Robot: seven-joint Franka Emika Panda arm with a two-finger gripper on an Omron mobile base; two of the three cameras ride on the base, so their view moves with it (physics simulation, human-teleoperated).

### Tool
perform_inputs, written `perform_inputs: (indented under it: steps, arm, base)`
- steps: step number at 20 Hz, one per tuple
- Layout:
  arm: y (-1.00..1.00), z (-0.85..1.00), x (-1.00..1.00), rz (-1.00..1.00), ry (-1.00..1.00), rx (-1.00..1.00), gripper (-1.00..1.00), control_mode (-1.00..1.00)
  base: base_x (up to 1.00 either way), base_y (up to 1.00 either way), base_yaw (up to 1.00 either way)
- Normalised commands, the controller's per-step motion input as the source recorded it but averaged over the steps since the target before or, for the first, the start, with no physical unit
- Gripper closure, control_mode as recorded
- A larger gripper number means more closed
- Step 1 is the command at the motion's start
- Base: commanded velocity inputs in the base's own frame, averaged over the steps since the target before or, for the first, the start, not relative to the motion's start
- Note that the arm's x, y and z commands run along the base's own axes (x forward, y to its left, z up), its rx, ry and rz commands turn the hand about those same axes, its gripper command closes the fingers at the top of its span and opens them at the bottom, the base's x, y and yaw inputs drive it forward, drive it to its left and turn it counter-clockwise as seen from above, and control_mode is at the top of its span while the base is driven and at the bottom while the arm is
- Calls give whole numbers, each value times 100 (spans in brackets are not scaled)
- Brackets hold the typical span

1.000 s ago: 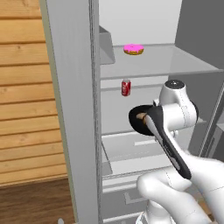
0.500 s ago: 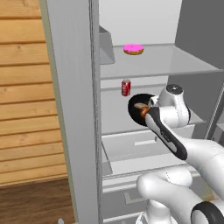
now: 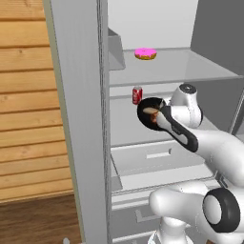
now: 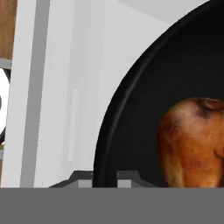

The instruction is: Pick the chicken drumstick and sweet potato from their plates and place them in the bowl. Then put the bowl in the fridge.

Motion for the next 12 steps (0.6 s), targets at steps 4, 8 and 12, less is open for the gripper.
perform_inputs:
  steps: [4,8,12]
  arm:
    - [0,0,-17,0,-9,0,-100,-100]
    - [0,8,-62,0,-33,0,-100,-100]
    - [1,66,-100,-4,-15,0,-100,-100]
  base:
    - [0,0,0]
    - [0,0,0]
    - [0,0,0]
